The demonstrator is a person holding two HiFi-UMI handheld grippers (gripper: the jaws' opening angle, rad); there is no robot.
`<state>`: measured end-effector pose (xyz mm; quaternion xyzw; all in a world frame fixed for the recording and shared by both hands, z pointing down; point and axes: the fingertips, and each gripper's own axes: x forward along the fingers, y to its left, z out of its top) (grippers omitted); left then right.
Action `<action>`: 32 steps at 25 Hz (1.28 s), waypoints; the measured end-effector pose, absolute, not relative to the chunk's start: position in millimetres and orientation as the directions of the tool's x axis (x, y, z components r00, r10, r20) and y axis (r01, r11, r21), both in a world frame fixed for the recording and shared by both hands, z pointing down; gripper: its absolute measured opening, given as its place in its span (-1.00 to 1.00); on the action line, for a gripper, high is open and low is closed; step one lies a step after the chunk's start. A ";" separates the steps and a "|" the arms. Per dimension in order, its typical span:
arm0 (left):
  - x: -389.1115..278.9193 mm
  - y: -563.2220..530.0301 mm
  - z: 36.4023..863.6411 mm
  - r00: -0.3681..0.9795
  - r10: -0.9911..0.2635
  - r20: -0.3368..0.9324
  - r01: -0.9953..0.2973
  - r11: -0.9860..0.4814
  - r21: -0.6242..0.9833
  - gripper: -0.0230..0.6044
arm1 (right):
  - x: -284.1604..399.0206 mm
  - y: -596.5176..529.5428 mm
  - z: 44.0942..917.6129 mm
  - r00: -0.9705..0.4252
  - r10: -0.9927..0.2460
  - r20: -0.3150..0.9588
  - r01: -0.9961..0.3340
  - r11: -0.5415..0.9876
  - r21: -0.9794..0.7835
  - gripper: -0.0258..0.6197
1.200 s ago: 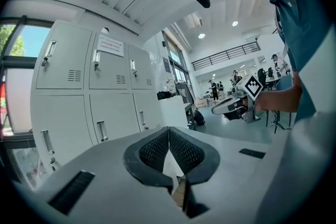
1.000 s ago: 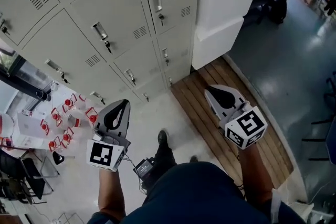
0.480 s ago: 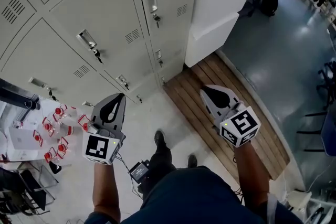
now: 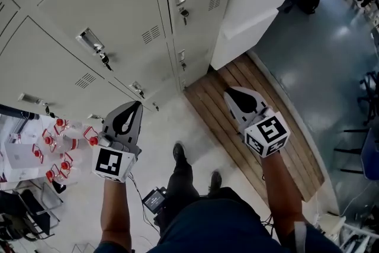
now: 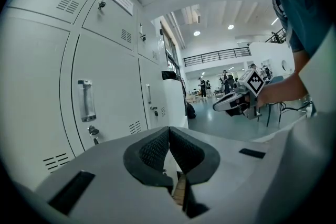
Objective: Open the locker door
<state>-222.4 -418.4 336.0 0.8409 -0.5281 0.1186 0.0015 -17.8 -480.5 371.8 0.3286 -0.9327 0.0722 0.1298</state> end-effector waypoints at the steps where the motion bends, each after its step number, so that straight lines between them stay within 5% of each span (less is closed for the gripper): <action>1: -225.1 -422.9 342.8 0.416 -0.885 0.206 -0.889 -0.444 -0.114 -0.87 | -21.4 -488.3 379.3 -0.748 -0.596 0.293 -0.635 0.771 -0.051 -0.80; 32: -305.8 -553.3 582.4 0.414 -0.845 0.339 -0.903 -0.428 0.035 -0.87 | -160.0 -687.6 656.1 -0.741 -0.534 0.407 -0.601 0.798 -0.048 -0.80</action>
